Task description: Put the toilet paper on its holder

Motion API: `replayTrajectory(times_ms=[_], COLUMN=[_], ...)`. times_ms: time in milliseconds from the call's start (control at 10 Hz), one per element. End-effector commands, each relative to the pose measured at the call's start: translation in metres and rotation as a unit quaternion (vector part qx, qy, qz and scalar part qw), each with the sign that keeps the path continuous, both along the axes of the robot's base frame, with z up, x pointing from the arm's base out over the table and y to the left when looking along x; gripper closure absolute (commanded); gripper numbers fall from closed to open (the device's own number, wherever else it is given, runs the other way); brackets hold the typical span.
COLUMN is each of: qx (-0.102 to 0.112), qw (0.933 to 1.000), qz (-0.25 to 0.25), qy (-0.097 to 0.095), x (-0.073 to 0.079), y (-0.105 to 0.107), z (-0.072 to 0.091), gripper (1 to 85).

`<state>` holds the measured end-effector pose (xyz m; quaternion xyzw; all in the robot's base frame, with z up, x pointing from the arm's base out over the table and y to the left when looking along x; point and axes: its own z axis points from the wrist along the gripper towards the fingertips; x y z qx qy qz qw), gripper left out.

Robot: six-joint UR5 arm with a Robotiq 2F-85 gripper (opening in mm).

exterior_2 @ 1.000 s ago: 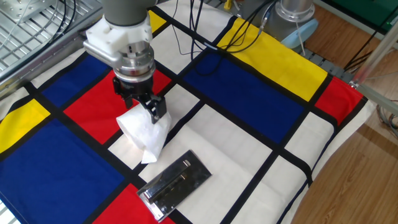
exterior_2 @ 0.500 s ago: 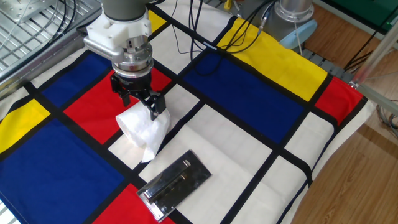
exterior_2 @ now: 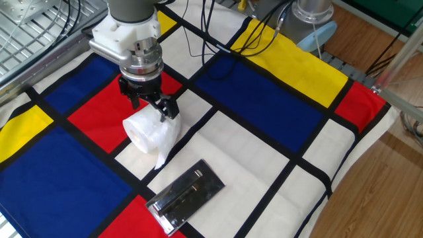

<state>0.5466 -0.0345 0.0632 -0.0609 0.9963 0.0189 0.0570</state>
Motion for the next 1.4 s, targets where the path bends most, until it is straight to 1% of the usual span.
replayTrajectory(times_ms=[0, 100, 200, 300, 500, 600, 700, 900, 1000, 1100, 1200, 1300], qx=[-0.002, -0.005, -0.002, 0.004, -0.002, -0.004, -0.007, -0.007, -0.009, -0.009, -0.009, -0.009], qw=[1.0000, 0.9999, 1.0000, 0.9999, 0.9999, 0.9998, 0.9994, 0.9994, 0.9993, 0.9992, 0.9990, 0.9989], qz=[-0.005, -0.008, -0.008, -0.009, -0.012, -0.016, -0.026, -0.028, -0.029, -0.030, -0.036, -0.038], qy=[0.004, 0.007, 0.006, 0.006, 0.007, 0.012, 0.020, 0.021, 0.023, 0.023, 0.026, 0.027], x=[-0.002, -0.003, -0.003, -0.003, -0.003, -0.006, -0.010, -0.010, -0.011, -0.011, -0.013, -0.013], y=[-0.003, -0.004, -0.003, 0.000, -0.003, -0.004, -0.006, -0.006, -0.008, -0.008, -0.008, -0.008], z=[0.001, 0.001, 0.001, 0.001, 0.001, 0.000, 0.000, 0.000, 0.000, 0.000, 0.000, 0.000], gripper=[5.7, 6.3, 10.0, 35.0, 34.3, 34.0, 54.3, 55.0, 53.7, 60.7, 70.7, 71.0])
